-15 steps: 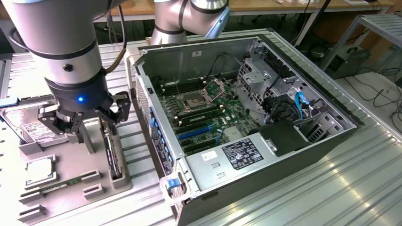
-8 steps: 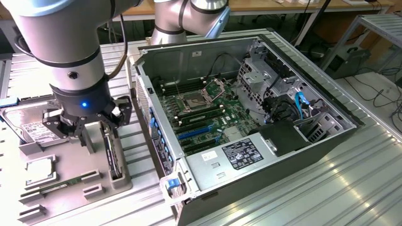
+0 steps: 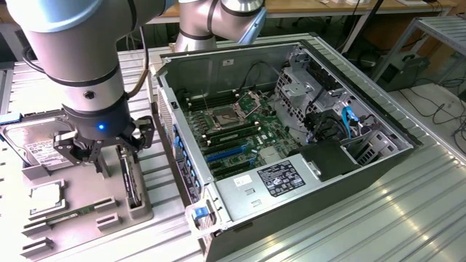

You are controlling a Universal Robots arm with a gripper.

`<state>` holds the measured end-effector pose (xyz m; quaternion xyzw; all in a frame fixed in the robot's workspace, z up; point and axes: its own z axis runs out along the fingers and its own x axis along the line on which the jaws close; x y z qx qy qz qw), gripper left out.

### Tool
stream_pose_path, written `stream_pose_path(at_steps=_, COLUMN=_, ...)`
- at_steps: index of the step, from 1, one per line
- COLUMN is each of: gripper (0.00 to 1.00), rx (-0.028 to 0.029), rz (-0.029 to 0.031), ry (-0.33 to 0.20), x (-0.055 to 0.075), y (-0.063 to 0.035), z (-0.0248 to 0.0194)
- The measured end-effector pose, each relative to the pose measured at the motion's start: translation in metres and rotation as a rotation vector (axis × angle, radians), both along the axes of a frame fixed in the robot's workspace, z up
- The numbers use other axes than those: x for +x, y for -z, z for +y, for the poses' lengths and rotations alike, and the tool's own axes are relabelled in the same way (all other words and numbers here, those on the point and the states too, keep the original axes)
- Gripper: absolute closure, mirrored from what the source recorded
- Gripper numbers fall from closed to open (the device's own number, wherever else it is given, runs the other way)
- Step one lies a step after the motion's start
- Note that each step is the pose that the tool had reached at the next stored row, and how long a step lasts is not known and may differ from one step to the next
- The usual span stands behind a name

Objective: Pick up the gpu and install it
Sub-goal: 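Pick up the gpu and move the gpu toward the slot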

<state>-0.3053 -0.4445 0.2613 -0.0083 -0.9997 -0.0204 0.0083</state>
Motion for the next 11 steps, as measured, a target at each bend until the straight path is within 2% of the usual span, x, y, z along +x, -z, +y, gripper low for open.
stream_pose_path(at_steps=11, gripper=0.34, rx=-0.0027, rz=0.0001, ry=0.0, x=0.001, y=0.0155, z=0.0)
